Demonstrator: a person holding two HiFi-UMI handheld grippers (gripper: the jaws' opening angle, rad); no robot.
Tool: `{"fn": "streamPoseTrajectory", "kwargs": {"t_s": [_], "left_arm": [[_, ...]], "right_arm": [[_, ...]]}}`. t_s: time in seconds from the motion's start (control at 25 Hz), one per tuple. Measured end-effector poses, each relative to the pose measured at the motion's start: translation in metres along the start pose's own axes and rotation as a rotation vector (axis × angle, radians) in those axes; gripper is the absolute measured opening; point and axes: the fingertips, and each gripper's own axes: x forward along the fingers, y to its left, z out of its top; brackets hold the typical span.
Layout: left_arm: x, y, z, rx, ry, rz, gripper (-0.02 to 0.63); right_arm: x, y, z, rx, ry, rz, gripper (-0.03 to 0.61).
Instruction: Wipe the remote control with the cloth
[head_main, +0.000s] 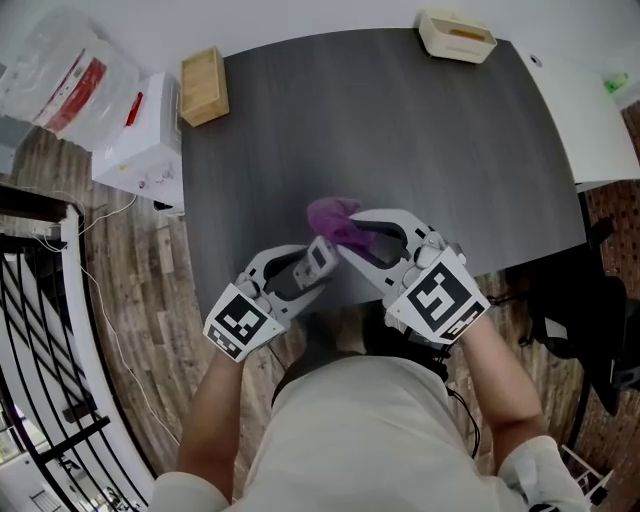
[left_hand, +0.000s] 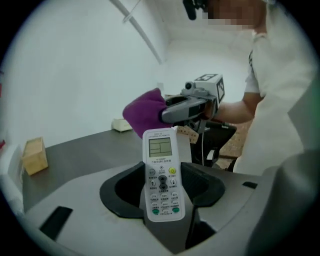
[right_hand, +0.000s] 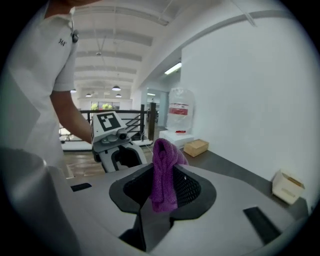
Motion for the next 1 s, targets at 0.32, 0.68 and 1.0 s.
{"fn": "streamPoseTrajectory", "kwargs": {"t_s": [0.32, 0.68, 1.0], "left_arm": [[0.000, 0.027, -0.027, -0.034, 0.120, 0.136, 0.225], [-0.055, 0.105, 0.002, -0.996, -0.712, 0.131, 0.225], [-0.054, 0.096, 0.036, -1.145, -0.998, -0.012, 0.225]], "right_arm": [[0.004, 0.044, -0.011, -0.149, 0.090, 0.110, 0.110], [0.001, 0.046, -0.033, 0.218, 0.006, 0.094, 0.110], [0.027, 0.016, -0.080, 1.040, -0.152, 0.035, 0.110]]}}
